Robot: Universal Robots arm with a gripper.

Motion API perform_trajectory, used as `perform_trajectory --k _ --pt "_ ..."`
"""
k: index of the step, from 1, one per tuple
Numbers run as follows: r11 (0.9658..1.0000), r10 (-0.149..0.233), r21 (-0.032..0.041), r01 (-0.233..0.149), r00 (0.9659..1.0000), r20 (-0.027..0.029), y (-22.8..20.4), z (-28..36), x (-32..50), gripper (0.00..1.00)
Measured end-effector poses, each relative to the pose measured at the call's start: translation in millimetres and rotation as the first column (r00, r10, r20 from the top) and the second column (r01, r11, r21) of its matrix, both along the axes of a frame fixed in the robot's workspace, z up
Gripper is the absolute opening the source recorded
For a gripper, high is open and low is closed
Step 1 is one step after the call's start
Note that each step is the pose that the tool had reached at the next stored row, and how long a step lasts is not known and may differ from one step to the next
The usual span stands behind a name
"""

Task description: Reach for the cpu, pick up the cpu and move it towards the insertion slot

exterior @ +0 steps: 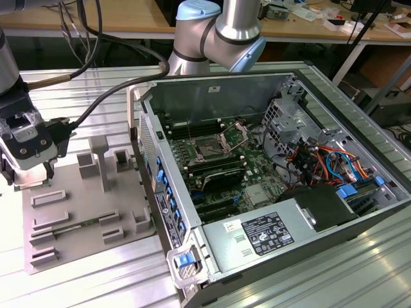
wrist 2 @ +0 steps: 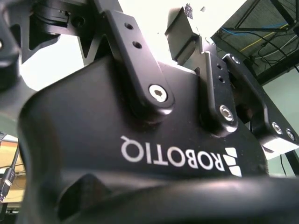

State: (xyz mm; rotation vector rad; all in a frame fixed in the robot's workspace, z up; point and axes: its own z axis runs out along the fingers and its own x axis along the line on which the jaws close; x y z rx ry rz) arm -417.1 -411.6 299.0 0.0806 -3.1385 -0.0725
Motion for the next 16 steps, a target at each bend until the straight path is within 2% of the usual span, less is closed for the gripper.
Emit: perform_trajectory --k 16 --pt "1.0 0.0 -0.0001 0.0 1.0 -0.0001 0.0 6.3 0.0 0.55"
